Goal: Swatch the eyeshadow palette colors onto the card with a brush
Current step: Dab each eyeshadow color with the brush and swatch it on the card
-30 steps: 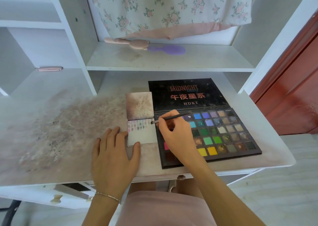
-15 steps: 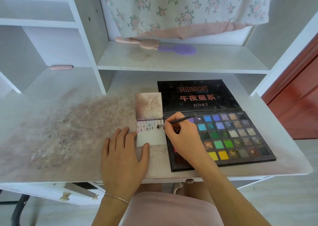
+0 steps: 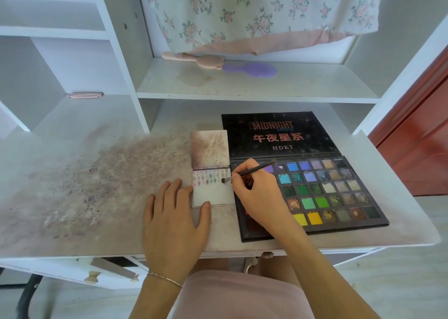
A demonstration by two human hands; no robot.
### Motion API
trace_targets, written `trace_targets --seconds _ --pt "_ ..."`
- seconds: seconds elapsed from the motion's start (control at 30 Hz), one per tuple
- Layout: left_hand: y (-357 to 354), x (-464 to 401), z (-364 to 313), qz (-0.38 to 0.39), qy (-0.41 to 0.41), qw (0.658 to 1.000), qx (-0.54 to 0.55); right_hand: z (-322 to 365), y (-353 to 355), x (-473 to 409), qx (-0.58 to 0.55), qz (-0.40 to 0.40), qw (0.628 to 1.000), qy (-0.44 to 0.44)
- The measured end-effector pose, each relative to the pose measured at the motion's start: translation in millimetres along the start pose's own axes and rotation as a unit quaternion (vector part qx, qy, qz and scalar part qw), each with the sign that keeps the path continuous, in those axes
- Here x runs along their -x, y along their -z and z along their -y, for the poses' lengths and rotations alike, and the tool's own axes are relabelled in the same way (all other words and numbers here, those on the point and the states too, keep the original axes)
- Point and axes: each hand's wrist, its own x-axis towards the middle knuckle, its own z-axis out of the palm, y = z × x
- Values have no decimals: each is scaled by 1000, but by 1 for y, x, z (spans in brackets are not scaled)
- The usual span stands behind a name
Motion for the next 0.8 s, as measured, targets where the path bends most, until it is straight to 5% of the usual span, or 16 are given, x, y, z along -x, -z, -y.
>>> trace_targets --seconds 0.8 --pt "1 0 0 8 2 1000 -1 1 1 0 -3 5 1000 -3"
